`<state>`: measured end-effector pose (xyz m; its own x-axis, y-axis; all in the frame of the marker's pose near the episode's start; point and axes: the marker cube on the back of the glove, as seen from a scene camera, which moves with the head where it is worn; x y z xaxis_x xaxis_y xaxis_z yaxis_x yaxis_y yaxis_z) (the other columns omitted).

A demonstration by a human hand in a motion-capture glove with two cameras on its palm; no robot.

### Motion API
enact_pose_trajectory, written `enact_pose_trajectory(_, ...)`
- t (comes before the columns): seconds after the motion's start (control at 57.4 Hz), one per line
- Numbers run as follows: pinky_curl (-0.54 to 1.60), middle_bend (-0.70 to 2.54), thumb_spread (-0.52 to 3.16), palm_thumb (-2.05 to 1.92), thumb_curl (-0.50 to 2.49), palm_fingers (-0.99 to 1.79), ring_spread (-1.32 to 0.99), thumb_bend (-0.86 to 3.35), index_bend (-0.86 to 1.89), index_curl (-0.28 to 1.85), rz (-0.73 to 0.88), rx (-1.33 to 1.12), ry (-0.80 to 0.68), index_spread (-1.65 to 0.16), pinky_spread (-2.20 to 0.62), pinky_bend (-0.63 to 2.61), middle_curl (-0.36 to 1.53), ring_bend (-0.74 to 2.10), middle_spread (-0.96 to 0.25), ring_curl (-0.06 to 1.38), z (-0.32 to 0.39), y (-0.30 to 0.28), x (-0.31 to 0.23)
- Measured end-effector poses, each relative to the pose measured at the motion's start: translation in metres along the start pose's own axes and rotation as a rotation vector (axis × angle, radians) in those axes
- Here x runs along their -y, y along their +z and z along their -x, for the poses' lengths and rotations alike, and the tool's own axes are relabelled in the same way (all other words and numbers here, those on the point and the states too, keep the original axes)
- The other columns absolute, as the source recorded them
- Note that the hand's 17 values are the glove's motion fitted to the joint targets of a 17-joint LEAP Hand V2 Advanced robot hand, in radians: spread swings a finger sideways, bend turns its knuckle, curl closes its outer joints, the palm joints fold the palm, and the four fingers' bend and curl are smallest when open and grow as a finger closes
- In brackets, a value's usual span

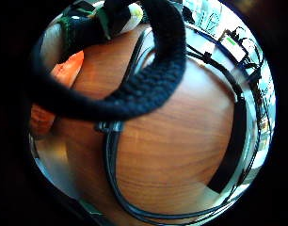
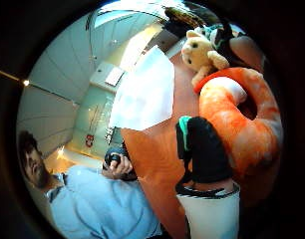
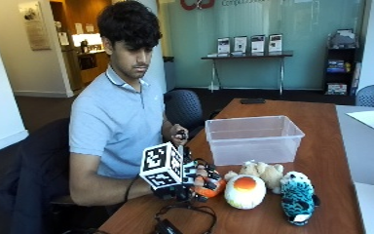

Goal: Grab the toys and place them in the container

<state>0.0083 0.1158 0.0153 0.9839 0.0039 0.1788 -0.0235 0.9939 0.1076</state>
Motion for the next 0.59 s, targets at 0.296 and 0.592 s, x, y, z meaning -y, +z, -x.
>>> enact_pose_trajectory(0.296, 0.27, 0.15, 1.33, 0.07, 0.12, 0.15, -0.07, 0.09, 0.24, 0.2, 0.143, -0.015, 0.054, -0.28, 0.0, 0.72, 0.09, 0.18, -0.02, 0.08, 0.003, 0.014, -0.045)
enact_pose_trajectory(0.592, 0.29, 0.19, 1.63, 0.39, 0.27, 0.34, -0.03, 0.31, 0.27, 0.27, 0.008, 0.005, -0.011, -0.29, -0.06, 0.76, 0.15, 0.35, 0.02, 0.14, 0.011, 0.011, -0.038)
